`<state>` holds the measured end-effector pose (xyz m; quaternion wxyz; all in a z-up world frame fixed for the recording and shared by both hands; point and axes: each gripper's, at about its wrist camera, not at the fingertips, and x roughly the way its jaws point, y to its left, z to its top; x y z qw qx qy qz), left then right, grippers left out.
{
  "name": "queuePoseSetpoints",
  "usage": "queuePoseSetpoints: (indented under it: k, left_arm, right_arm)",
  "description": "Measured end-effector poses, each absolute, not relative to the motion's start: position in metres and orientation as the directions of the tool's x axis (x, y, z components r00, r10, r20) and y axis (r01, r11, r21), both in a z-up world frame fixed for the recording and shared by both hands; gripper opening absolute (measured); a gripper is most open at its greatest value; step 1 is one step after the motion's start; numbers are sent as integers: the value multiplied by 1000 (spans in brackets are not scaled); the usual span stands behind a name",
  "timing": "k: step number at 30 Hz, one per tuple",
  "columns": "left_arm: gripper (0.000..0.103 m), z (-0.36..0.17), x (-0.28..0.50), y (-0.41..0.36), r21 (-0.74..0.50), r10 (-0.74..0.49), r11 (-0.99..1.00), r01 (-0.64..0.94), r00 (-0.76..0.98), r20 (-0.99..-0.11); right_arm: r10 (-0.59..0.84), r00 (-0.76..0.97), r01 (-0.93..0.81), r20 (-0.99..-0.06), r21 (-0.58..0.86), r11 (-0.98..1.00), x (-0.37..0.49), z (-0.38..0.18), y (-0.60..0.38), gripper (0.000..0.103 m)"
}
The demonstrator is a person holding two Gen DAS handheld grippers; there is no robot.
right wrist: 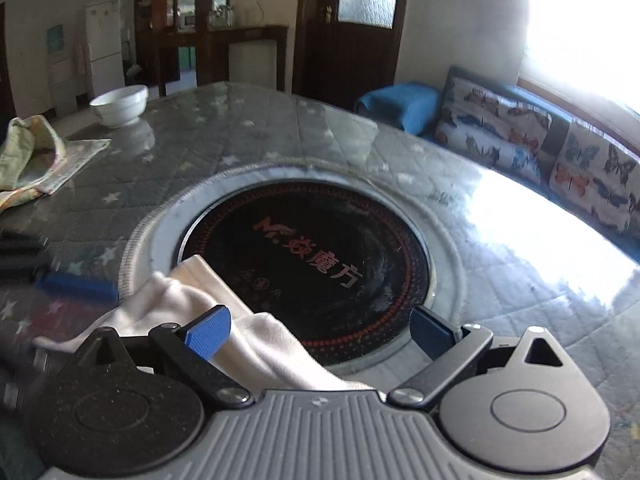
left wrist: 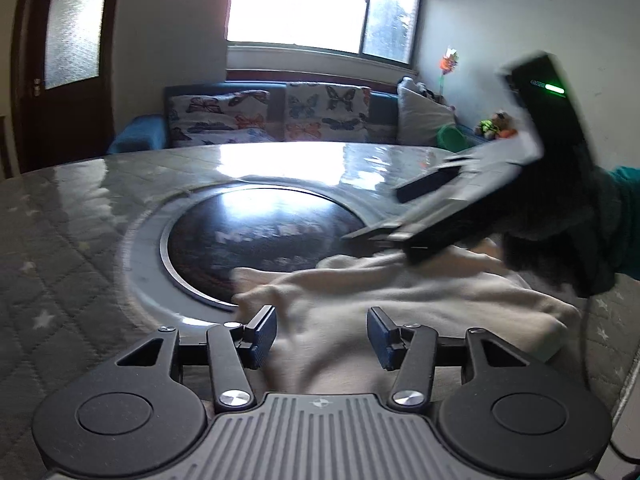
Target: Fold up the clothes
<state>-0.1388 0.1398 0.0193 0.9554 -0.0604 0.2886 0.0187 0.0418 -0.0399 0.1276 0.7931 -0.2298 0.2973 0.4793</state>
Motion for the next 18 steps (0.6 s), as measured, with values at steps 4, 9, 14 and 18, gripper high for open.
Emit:
queuePoseSetpoints:
  k: [4,9,14,18]
  left_arm:
    - [53,21,-144,158,-120,39,984,-130,822,-568]
    - [53,19,-142,165,-127,58,978,-164,806,-589]
    - [53,11,-137,165,-87,92,980,-180,793,-603]
    - [52,6,-136,167,-61,125,977,-206,776,-618]
  right_arm:
    - [645,358,-913,-675,-109,393,17,138,-56,97]
    - [669,326,-936,-667,-127,329,-17,140,-66,94]
    - [689,298,-951,-661,-146,272,-47,140,-71,94]
    - [696,300,-952,-653,-159,262,-61,139,-76,94]
